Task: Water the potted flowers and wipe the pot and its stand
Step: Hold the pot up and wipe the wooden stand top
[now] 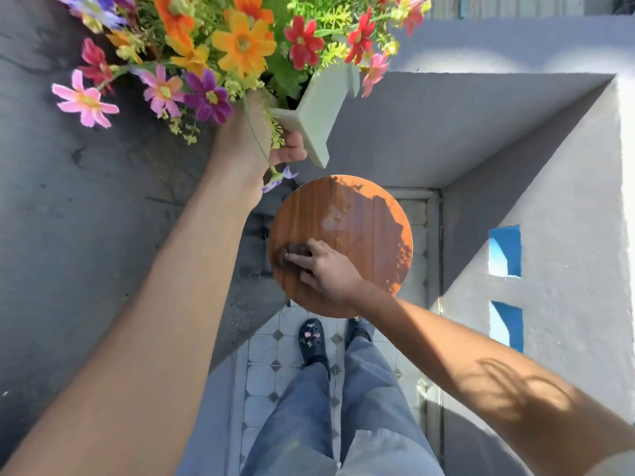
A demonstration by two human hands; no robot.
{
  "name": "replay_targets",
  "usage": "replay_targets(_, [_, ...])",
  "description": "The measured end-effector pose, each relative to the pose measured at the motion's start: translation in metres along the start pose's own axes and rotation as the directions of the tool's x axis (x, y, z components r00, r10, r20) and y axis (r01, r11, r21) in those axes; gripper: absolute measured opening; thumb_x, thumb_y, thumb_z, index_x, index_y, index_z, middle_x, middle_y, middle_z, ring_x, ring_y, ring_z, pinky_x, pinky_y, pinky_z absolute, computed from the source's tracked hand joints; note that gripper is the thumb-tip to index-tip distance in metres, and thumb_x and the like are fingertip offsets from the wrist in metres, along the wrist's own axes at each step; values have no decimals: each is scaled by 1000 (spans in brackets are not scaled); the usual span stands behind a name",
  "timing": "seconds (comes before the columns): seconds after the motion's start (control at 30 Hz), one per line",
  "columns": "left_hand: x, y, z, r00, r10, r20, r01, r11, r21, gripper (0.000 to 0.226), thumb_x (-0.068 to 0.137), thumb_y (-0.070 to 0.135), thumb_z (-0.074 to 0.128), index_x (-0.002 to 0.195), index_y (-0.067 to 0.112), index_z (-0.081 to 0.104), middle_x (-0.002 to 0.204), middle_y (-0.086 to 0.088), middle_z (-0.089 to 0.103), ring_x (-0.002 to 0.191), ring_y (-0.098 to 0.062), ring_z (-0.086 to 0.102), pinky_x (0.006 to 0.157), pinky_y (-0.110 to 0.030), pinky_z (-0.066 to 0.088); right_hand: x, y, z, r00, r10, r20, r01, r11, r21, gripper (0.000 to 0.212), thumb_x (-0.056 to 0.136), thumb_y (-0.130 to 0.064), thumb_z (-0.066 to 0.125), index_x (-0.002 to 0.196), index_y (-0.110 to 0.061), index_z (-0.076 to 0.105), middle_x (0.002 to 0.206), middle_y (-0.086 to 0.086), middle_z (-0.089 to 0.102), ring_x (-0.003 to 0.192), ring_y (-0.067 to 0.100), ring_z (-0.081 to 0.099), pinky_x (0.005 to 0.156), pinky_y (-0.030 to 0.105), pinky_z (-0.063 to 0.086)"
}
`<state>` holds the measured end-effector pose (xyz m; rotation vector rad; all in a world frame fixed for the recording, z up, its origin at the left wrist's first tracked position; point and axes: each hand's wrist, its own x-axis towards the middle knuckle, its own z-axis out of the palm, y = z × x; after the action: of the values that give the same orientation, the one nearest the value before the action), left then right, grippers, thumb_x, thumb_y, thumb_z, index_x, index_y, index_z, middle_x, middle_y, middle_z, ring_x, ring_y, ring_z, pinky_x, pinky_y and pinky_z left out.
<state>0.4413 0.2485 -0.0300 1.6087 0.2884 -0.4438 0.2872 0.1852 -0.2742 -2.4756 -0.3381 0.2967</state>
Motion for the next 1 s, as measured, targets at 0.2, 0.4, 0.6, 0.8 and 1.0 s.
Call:
replay_targets(0.2, [5,-5,-4,1000,22,-22,-22,1000,17,29,97,13,32,109,-4,53,90,-21,51,53,-19,60,55,-30,54,77,52,-61,737,587,-336,-556,809,193,44,86,-20,55,130,-26,59,117,10,50,110,29,51,90,39,51])
replay_targets(0.4, [0,-4,3,999,-23,-28,24,1000,4,22,98,12,33,100,0,51,88,-20,50,53,-20,56,54,-31,56,52,-33,0,979,-141,145,160,978,-133,50,93,-25,57,143,-26,49,125,8,47,110,29,49,82,40,51])
replay_targets(0.6, [-10,-11,-4,999,-41,-6,41,999,-8,20,97,8,32,94,0,50,78,-19,50,52,-20,54,50,-29,55,60,25,-38,893,376,-247,-366,926,90,45,88,-25,60,132,-24,60,112,12,53,104,31,53,85,39,50])
replay_targets(0.8, [-23,-23,-7,997,-71,-4,71,997,-13,22,98,7,30,91,0,50,71,-16,52,48,-17,53,49,-28,56,31,36,-40,788,501,-357,-503,859,94,39,86,-23,58,125,-22,62,115,10,51,107,31,53,82,36,49])
replay_targets(1.0, [-40,-56,-16,994,-106,4,105,991,88,27,96,11,32,92,-1,57,75,-16,60,57,-17,58,58,-30,58,-57,4,4,997,-74,7,74,988,-133,46,89,-27,63,135,-26,59,112,11,54,101,29,56,81,37,52])
